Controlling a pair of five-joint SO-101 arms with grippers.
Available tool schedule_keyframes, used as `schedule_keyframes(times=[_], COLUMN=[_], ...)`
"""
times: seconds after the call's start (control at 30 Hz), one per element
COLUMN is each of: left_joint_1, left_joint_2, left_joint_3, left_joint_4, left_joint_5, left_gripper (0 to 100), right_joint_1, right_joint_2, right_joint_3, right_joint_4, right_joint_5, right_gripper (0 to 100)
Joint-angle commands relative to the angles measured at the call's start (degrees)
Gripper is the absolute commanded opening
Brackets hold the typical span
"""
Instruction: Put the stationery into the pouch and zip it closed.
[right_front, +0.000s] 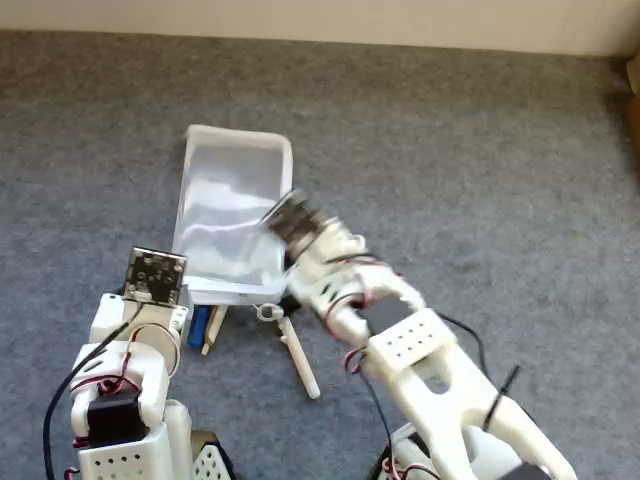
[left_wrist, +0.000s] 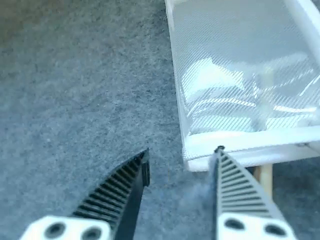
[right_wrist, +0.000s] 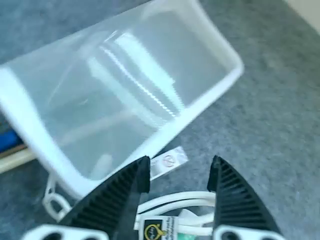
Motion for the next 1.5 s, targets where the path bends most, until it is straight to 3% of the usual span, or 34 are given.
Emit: schedule_keyframes(times=[0.0,0.17,0.37,0.57,0.8,1.0,1.2,1.47], left_joint_1=[-1.2,-1.2,-1.2,-0.7,-0.3,4.4,6.9,7.8], left_joint_2=[-0.4,-0.4,-0.4,-0.6,-0.4,-0.4,-0.4,-0.3], left_joint_3=[-1.0,4.5,11.7,11.5,11.6,11.6,11.6,11.6], left_joint_4=[-0.4,-1.8,-14.9,-19.8,-20.0,-18.6,-18.9,-17.1], left_joint_5=[-9.2,-16.9,-16.8,-11.8,-12.0,-12.0,-12.0,-15.4], left_gripper=[24,24,24,23,23,23,14,20], right_joint_1=[6.4,10.7,11.3,11.3,11.1,11.1,11.1,11.0], right_joint_2=[-3.1,-3.0,-3.0,-3.0,-3.0,-3.0,-3.0,-3.0], right_joint_3=[0.0,0.5,0.5,0.5,1.6,1.8,1.9,1.9], right_joint_4=[-3.8,-9.9,-9.9,-9.8,-10.1,-10.1,-10.1,-10.0], right_joint_5=[-8.0,-13.1,-14.9,-14.9,-14.5,-14.5,-14.5,-14.5], right_gripper=[18.4,18.4,18.4,18.4,18.4,18.4,18.4,18.4])
